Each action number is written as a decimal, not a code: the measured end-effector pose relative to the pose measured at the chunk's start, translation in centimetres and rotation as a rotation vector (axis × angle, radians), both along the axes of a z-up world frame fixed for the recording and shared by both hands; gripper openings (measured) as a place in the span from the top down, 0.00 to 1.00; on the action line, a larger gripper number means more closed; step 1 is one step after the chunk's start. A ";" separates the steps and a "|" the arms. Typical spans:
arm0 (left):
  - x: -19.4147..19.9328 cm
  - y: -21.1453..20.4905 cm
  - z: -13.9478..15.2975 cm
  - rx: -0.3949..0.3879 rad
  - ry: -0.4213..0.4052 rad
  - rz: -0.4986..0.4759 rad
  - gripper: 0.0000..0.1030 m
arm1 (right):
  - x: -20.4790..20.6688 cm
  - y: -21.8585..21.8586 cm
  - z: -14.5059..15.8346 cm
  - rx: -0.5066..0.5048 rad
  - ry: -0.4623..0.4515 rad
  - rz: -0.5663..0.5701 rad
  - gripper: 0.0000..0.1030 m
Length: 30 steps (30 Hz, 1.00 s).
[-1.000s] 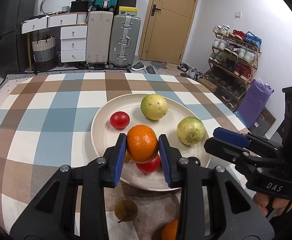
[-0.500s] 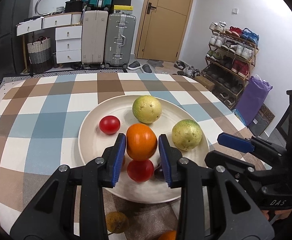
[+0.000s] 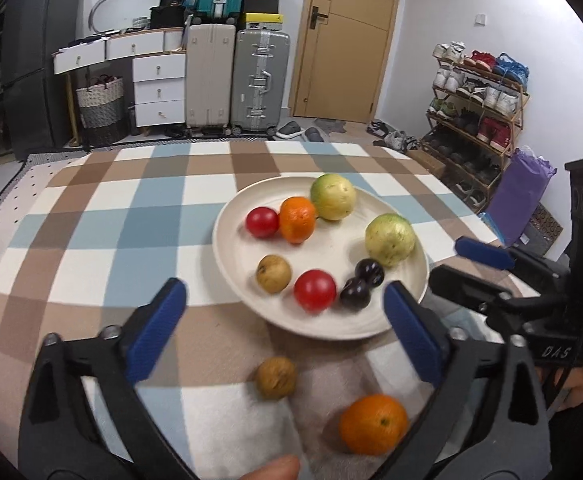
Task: Organize fruits
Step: 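Withdraw both grippers from the plate toward the last fruits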
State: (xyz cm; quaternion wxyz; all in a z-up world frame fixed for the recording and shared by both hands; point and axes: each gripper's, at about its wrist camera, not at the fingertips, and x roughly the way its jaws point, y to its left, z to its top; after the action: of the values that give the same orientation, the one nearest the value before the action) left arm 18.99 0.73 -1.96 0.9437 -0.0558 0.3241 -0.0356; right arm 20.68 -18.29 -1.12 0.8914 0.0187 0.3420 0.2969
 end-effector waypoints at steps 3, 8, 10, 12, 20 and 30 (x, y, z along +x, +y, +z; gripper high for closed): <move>-2.2 0.6 0.0 0.023 -0.007 0.022 0.01 | -0.4 -0.3 0.3 0.003 -0.027 -0.015 0.09; -5.2 1.5 -0.2 0.043 -0.006 0.050 0.01 | -0.4 -0.3 0.2 -0.005 -0.027 -0.021 0.00; -6.0 1.8 -0.2 0.041 -0.008 0.058 0.01 | -0.4 -0.2 0.1 -0.016 -0.029 -0.022 0.00; -6.5 1.9 -0.3 0.048 -0.004 0.052 0.01 | -0.5 -0.2 0.2 -0.018 -0.044 -0.023 0.00; -7.4 1.0 0.3 0.094 0.005 0.025 0.01 | -2.4 0.0 0.1 -0.020 -0.036 0.033 0.00; -7.2 1.9 0.3 0.036 0.035 0.007 0.01 | -5.0 1.1 -0.8 -0.047 0.051 0.085 0.00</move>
State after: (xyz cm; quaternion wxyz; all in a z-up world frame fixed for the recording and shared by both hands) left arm 11.84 2.66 -1.61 0.9388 -0.0408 0.3411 -0.0254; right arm 15.72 -17.23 -1.92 0.8692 -0.0092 0.3717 0.3259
